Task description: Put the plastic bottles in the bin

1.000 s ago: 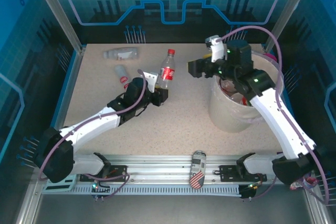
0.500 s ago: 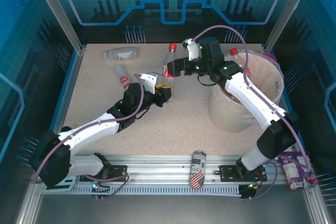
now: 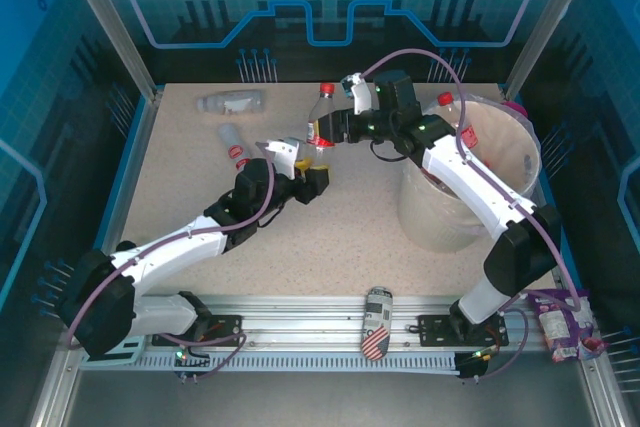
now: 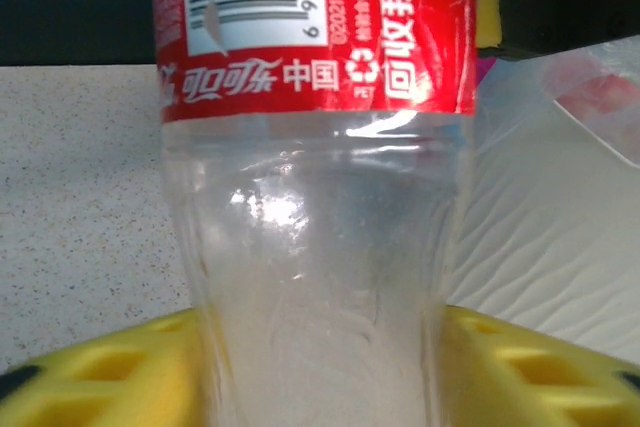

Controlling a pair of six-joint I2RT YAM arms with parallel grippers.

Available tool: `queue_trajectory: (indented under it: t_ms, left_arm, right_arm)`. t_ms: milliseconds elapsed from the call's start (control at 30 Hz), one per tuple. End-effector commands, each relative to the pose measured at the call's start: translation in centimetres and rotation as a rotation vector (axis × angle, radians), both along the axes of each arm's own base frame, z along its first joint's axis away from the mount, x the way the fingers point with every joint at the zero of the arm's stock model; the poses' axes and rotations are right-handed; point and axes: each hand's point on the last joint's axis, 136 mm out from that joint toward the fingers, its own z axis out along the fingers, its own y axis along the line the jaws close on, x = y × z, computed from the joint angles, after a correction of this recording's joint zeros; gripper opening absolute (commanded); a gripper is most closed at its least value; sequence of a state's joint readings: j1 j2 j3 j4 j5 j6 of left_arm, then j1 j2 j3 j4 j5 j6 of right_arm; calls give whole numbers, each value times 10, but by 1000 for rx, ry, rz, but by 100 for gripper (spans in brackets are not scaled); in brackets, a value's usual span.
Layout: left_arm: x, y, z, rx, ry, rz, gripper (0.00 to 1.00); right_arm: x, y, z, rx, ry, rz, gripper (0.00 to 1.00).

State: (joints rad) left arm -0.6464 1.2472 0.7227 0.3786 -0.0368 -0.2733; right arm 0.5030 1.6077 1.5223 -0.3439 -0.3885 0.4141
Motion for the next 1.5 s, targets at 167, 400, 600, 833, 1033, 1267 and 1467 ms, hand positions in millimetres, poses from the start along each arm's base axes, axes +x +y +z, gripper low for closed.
queue_trajectory:
  t_ms: [167, 400, 600, 833, 1033, 1267, 1467]
  left_arm:
    - [-13, 14, 20, -38, -6, 30, 99]
    - [-10, 102, -16, -76, 240, 359, 99]
    - [-8, 158, -64, -66, 415, 561, 93]
    - [-1, 175, -86, 37, 485, 610, 93]
    - [2, 168, -96, 14, 507, 590, 93]
    - [2, 172, -100, 30, 509, 599, 92]
    - [4, 173, -96, 25, 501, 599, 92]
  right_arm:
    - [0, -14, 87, 30, -242, 15, 51]
    - [-14, -103, 174, -130, -478, -199, 49]
    - [-44, -217, 211, -367, -564, -551, 47]
    - [-65, -314, 193, -663, -505, -837, 46]
    - [-47, -348, 147, -844, -401, -872, 45]
    - [-37, -351, 87, -907, -283, -816, 46]
    - [-29, -351, 30, -958, -172, -742, 46]
